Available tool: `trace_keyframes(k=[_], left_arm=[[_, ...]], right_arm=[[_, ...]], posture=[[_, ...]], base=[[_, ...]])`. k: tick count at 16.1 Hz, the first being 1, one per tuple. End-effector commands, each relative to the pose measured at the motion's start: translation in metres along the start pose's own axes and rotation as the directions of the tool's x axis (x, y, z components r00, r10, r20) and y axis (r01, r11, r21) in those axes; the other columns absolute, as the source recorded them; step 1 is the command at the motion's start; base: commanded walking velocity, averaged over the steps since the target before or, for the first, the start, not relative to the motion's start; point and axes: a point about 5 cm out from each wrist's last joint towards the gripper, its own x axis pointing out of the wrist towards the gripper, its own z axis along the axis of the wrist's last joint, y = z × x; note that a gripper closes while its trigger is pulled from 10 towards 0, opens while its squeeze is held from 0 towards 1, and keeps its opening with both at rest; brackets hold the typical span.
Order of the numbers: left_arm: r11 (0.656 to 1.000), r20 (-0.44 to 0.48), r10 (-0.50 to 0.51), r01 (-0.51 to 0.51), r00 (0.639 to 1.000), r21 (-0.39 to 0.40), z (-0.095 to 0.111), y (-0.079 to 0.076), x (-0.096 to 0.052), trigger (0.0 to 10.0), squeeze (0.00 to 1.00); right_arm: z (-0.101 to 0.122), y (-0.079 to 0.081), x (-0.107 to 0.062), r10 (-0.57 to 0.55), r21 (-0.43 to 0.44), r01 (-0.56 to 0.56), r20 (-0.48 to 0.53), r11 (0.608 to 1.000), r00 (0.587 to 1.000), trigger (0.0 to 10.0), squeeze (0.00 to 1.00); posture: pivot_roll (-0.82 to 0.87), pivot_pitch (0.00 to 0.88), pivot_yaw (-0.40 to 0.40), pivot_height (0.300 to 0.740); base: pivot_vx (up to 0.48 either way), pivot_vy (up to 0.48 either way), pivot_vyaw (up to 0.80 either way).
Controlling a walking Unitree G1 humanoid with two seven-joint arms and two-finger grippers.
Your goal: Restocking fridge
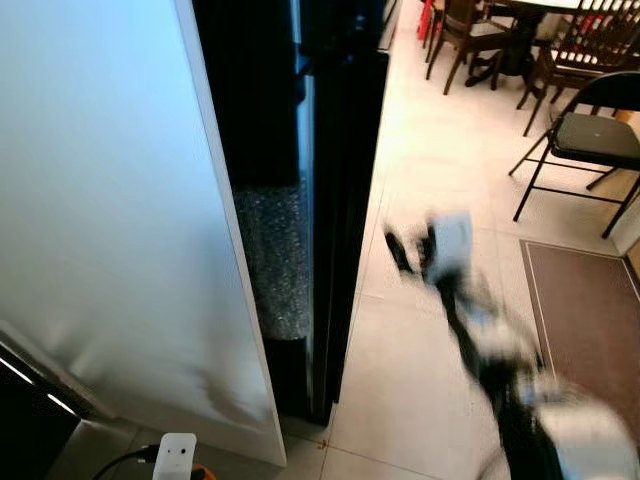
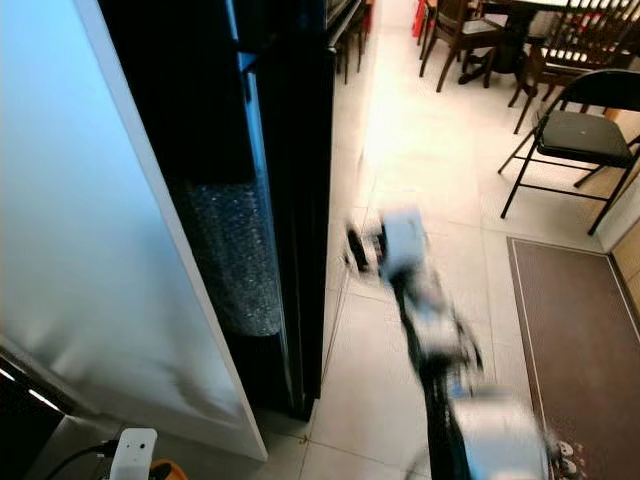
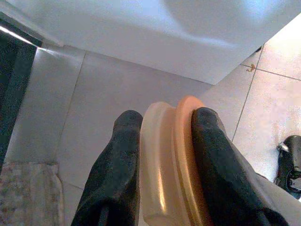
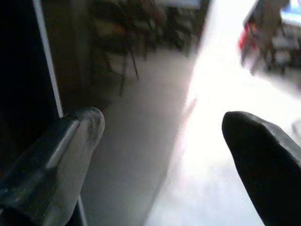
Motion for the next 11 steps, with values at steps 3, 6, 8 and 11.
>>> trace_keyframes(k=[3, 6, 8, 11], left_arm=[[0.999, -0.063, -0.032, 0.033, 0.997, 0.023, -0.015, -0.007, -0.003, 10.0, 0.0], [0.999, -0.06, -0.036, 0.037, 0.998, 0.018, -0.014, -0.008, -0.003, 10.0, 0.0], [0.999, -0.065, -0.04, 0.042, 0.997, 0.026, -0.015, -0.008, -0.003, 10.0, 0.0], [0.999, -0.072, -0.043, 0.043, 0.996, 0.007, -0.018, -0.007, -0.004, 10.0, 0.0]], right_arm=[[-0.053, -0.004, -0.031, -0.079, 0.073, 0.091, -0.157, 0.993, 0.984, 10.0, 0.0], [-0.132, 0.004, -0.094, -0.096, 0.106, 0.172, -0.506, 0.979, 0.857, 10.0, 0.0], [-0.165, 0.01, -0.133, -0.098, 0.088, 0.205, -0.656, 0.975, 0.749, 10.0, 0.0], [-0.185, 0.024, -0.161, -0.045, 0.115, 0.185, -0.723, 0.976, 0.69, 10.0, 0.0]], posture=[[0.02, 0.0, -0.013, 0.74], [0.02, 0.0, -0.016, 0.74], [0.03, 0.0, -0.017, 0.74], [0.02, 0.0, -0.01, 0.74]], base=[[0.0, 0.0, 0.0], [0.0, 0.0, 0.0], [0.0, 0.0, 0.0], [0.0, 0.0, 0.0]])
